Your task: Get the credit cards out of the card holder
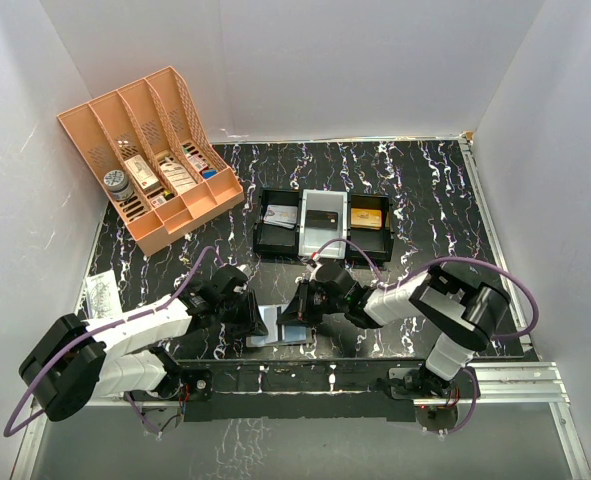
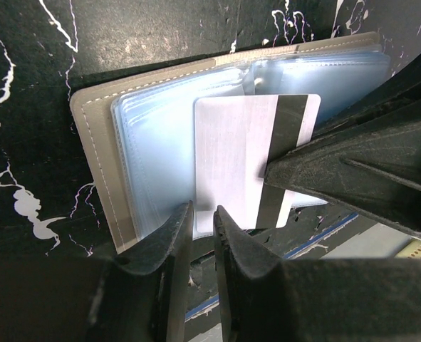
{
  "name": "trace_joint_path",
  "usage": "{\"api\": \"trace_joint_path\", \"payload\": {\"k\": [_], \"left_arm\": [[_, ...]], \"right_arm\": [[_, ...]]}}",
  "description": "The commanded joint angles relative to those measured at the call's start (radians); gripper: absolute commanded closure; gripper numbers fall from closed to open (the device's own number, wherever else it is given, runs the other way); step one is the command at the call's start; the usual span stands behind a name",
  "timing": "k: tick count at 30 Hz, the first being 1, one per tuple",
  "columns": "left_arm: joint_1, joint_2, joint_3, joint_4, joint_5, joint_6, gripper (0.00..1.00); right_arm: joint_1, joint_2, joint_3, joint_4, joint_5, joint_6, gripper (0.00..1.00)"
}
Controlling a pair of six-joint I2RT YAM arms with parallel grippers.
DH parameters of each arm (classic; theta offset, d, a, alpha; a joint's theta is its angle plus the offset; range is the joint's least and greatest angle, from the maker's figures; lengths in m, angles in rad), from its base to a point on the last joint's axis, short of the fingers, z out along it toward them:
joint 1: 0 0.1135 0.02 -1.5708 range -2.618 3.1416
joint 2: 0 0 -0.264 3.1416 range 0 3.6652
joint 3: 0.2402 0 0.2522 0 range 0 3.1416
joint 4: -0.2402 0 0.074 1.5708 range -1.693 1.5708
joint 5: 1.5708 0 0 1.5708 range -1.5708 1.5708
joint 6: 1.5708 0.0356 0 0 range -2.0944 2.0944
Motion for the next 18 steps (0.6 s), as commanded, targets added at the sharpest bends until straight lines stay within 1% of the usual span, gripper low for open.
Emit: {"api": "trace_joint_path", "payload": {"k": [1,6,14,18], "left_arm": [[-0.005,0.005,-0.01,-0.088,-0.055,0.02,0.82],[-0.005,-0.004,-0.012,-0.087,-0.05,0.028,0.82],[-0.005,-0.004,-0.01,-0.116,-0.081,0.031,0.81],[-0.005,-0.015,-0.013,-0.119,-0.084,0.023,0.81]], "right_arm": [[0.004,-0.042,0.03,-0.041,0.042,-0.042,1.0],[0.003,-0.072,0.048,-0.122,0.047,-0.083,1.0],[0.0,-0.15,0.024,-0.159,0.046,-0.095,1.0],[-0.001,-0.194,0.026,-0.207,0.078,-0.111,1.0]]}}
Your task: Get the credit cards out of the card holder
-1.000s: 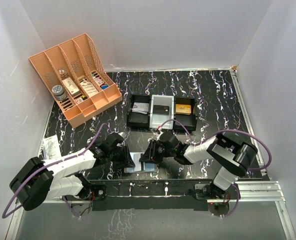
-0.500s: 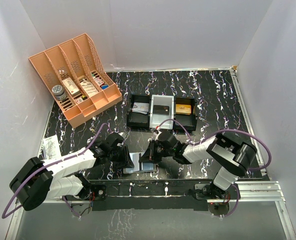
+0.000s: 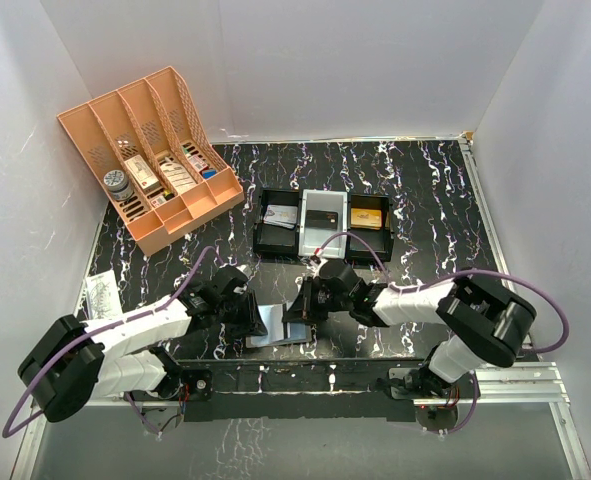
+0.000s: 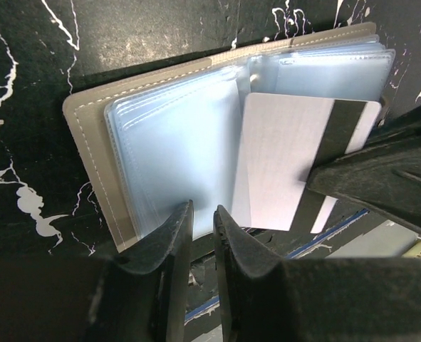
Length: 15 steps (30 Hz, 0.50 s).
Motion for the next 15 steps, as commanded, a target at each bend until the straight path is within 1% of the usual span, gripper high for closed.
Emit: {"api": "trace_joint_path", "payload": {"k": [1,7,10,15], "left_arm": [[-0.003,-0.014,-0.013,-0.117,-0.07,0.018,0.81],[-0.003,-0.047,0.01,-0.149,-0.09,0.026,0.8],[-0.003,-0.056,0.024,-0.152,-0.088,0.026,0.76],[-0.003,-0.064,0.056,-0.147,-0.097,0.005,0.67]], "right_arm": [[-0.003,-0.074,0.012,-0.05,0.048,-0.033,1.0],[-0.032,-0.163,-0.014,-0.072,0.052,-0.028,1.0],[-0.038,-0.198,-0.024,-0.079,0.059,-0.034,1.0],[-0.04,-0.218,-0.034,-0.076,0.058,-0.042,1.0]]}}
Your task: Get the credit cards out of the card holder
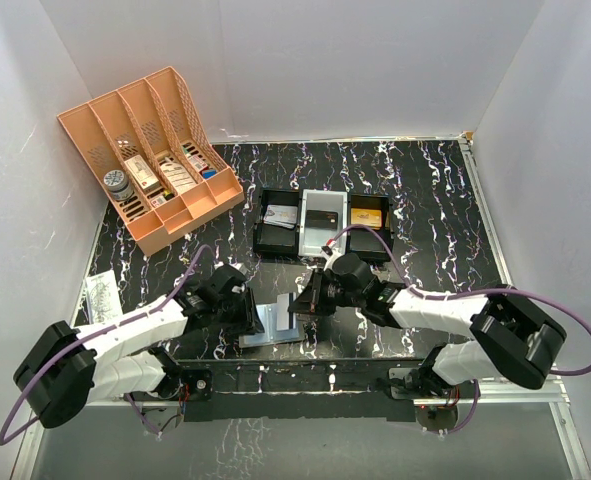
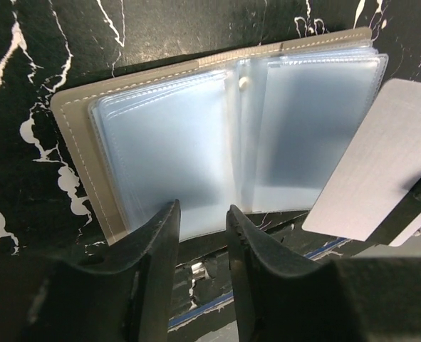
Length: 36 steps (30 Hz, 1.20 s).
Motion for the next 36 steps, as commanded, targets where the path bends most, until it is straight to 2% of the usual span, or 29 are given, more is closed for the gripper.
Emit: {"api": "trace_joint_path", "payload": {"k": [1,4,13,21,24,28,29,33,36], "left_arm": [[-0.003,-0.025,0.039,-0.05,-0.037,0.0,0.65],[-0.003,-0.046,0.064,-0.089,-0.055,0.015,0.59],[-0.003,-0.096,0.201,-0.281,-0.16,0.12,0.26],[0.034,-0.001,0.38,-0.406,-0.265,0.234,0.03],[0.116,-0.01,0.398,-0.396,-0.255,0.291,0.01],[0.344,-0.059,0.376,-0.366,-0.161,0.372,0.01],[0.37,-0.081,0.372,-0.36,-0.161,0.39,0.01],[0.4,-0.183,0.368,-0.342,-0.234,0.431,0.01],[0.402,-0.248,0.362,-0.325,-0.34,0.477,0.01]], "right_arm": [[-0.003,-0.032,-0.014,0.021,0.016,-0.018,1.0],[-0.003,-0.042,-0.019,0.025,0.016,-0.021,1.0],[-0.004,-0.144,-0.05,0.051,0.099,-0.062,1.0],[-0.004,-0.282,-0.049,0.029,0.227,-0.174,1.0],[-0.004,-0.345,-0.035,0.005,0.314,-0.262,1.0],[-0.004,-0.392,0.029,-0.081,0.43,-0.387,1.0],[-0.005,-0.391,0.053,-0.109,0.457,-0.421,1.0],[-0.016,-0.333,0.202,-0.308,0.577,-0.527,1.0],[-0.092,-0.269,0.297,-0.402,0.57,-0.575,1.0]]}}
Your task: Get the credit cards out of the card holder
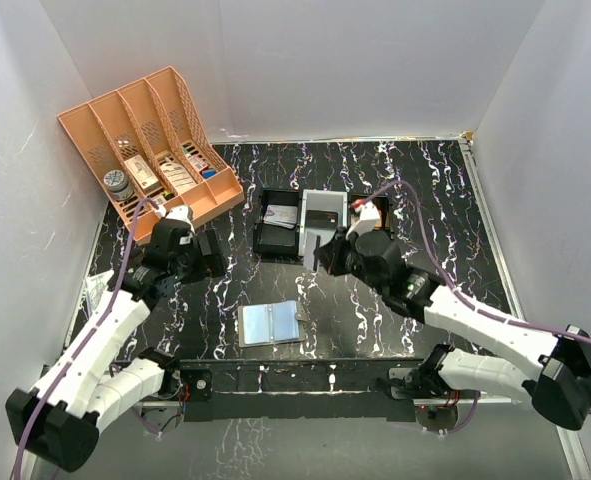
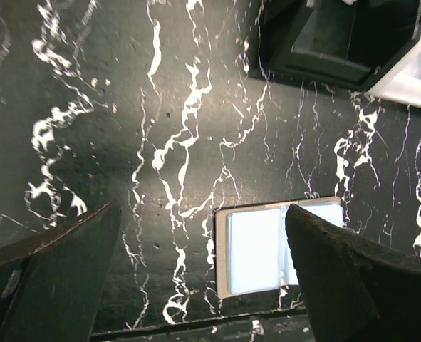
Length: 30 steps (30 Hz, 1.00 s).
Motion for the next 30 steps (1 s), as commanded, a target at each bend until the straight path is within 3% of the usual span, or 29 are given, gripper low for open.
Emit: {"api": "trace_joint_path", "payload": {"k": [1,7,16,21,25,30], "left_arm": [[0.007,-0.108,-0.01,0.022,-0.143,0.105,0.01],[0.01,-0.162,-0.037,0.054,-0.198,0.101,0.01],[0.01,-0.152,-0.037,0.043,-0.238,0.088,0.01],[0.01,-0.147,-0.035,0.04,-0.251,0.092,0.01],[0.01,-0.149,-0.033,0.032,-0.271,0.088,0.01],[0.008,-0.161,-0.032,0.024,-0.295,0.08,0.01]], "right_arm": [[-0.111,0.069,0.157,-0.151,0.06,-0.141,1.0],[-0.299,0.146,0.237,-0.126,-0.111,-0.171,1.0],[-0.299,0.311,0.387,0.006,-0.199,-0.37,1.0],[-0.172,0.404,0.455,0.059,-0.129,-0.677,1.0],[-0.022,0.493,0.483,0.111,0.045,-0.986,1.0],[0.014,0.629,0.582,0.073,0.104,-1.11,1.0]]}}
